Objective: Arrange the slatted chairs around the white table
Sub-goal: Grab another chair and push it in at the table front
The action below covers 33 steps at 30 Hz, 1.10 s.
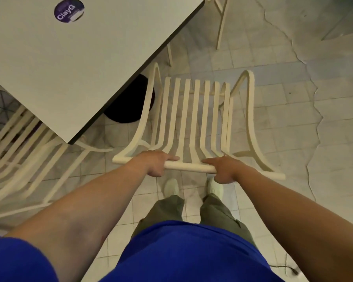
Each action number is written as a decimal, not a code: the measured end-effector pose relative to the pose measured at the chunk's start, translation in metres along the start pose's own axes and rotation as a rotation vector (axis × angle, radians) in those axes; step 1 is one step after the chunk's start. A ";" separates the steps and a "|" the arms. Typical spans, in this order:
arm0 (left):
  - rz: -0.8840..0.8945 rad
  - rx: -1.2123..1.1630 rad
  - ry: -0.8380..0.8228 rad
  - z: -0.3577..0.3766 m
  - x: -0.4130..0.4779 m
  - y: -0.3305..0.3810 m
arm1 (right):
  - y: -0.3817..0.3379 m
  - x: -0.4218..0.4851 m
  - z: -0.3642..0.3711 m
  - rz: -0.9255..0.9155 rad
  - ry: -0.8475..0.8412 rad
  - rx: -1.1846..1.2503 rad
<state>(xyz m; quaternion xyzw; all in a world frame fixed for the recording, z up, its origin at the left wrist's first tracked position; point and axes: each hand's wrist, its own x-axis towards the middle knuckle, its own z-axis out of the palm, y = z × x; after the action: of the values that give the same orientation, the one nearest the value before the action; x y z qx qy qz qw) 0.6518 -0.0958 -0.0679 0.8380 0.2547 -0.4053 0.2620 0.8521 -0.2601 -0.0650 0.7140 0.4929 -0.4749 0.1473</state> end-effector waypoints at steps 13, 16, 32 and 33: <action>-0.090 0.013 0.056 0.004 -0.006 0.011 | 0.017 0.005 0.003 -0.112 0.031 -0.075; -0.105 -0.007 0.067 0.008 -0.006 0.017 | 0.022 0.003 0.001 -0.123 0.019 -0.091; -0.199 -0.183 0.126 0.039 -0.009 0.071 | 0.060 -0.002 -0.025 -0.216 -0.029 -0.301; -0.207 -0.196 0.130 0.039 -0.008 0.076 | 0.063 -0.002 -0.028 -0.224 -0.034 -0.319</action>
<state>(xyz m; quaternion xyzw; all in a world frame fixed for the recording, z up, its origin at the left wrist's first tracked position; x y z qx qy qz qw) 0.6743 -0.1784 -0.0649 0.8020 0.3946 -0.3484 0.2822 0.9204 -0.2718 -0.0652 0.6140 0.6358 -0.4163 0.2131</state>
